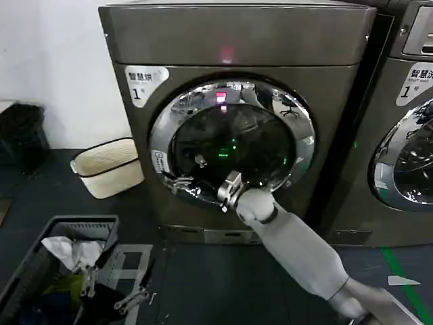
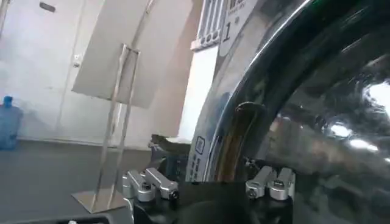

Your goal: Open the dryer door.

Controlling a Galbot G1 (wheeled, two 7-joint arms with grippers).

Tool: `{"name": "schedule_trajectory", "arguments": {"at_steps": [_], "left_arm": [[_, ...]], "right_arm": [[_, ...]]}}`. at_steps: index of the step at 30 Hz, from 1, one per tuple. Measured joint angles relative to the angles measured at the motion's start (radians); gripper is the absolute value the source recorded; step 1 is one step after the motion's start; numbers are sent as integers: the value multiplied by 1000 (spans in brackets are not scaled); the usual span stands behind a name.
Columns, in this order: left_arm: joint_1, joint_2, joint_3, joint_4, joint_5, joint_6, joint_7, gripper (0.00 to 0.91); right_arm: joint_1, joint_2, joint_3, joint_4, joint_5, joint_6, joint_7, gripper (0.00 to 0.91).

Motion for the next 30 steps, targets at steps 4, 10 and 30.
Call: {"name": "schedule_trajectory", "arguments": {"at_steps": [4,10,30], "left_arm": [[1,-1,0,-3,-1,0,0,907],[1,-1,-3,-3,-2,0,0,907],[5,-3,-7,-3,-6,-1,0,907]], "right_arm": [[9,12,-8,-17,0,1,-5,907],[23,31,-19,-42,-1,5,-13,907],[69,55,-62,-99,7,18,-67,907]]}}
